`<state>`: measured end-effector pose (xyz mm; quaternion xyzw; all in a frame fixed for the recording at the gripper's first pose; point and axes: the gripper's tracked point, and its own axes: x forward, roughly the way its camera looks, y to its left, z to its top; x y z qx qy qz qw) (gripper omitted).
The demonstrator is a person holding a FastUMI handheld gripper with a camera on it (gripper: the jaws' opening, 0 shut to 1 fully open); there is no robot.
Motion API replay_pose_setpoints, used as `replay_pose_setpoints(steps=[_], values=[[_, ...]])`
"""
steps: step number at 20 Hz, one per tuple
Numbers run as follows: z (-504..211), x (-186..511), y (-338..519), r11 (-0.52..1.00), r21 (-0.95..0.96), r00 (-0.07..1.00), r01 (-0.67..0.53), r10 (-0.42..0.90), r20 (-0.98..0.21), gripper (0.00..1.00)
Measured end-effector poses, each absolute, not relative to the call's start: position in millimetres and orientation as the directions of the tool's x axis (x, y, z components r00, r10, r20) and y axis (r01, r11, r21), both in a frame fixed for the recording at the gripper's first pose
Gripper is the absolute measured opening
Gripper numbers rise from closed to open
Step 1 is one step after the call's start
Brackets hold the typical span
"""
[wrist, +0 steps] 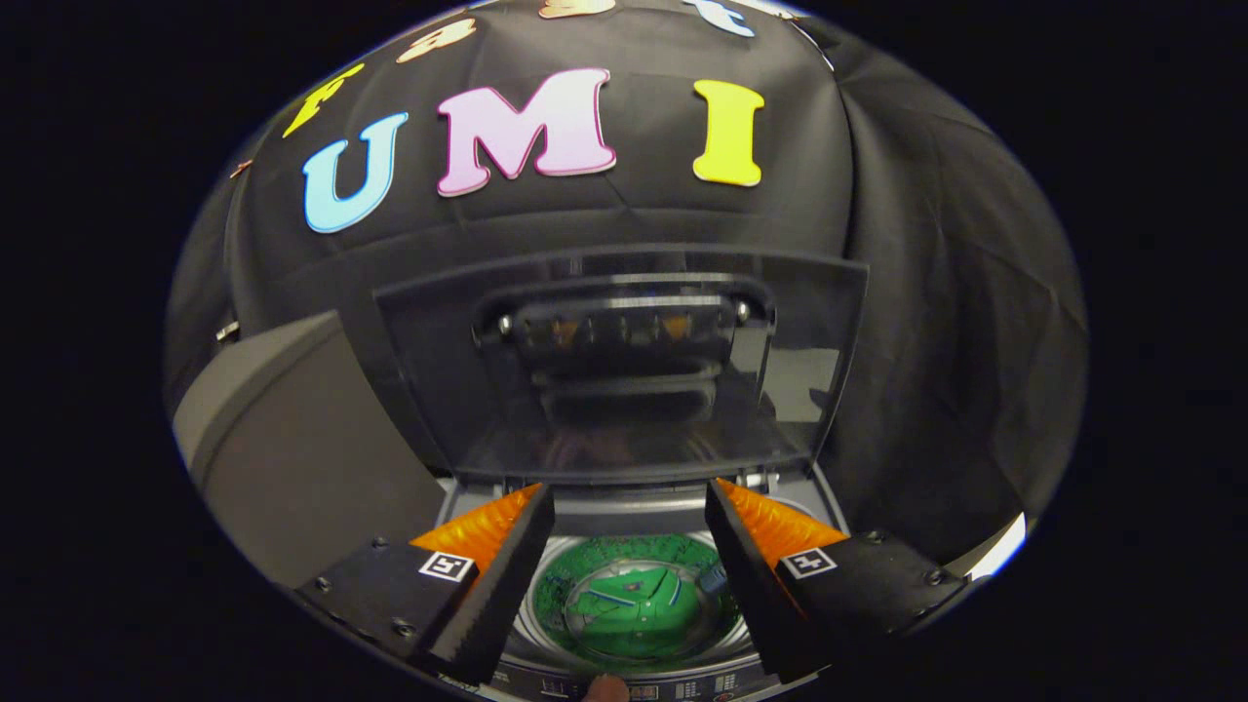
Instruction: Put the clothes into the washing machine and then close the washing machine lid.
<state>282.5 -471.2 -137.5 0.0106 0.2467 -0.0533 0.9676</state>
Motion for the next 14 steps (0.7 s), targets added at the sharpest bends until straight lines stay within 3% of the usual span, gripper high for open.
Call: replay_pose_setpoints(steps=[8,14], values=[[-27,330,-467,0.995,0.009,0.946,0.102,-0.094,-0.312,0.98],[-6,376,-463,0.994,0.018,0.949,0.106,-0.096,-0.299,0.99]])
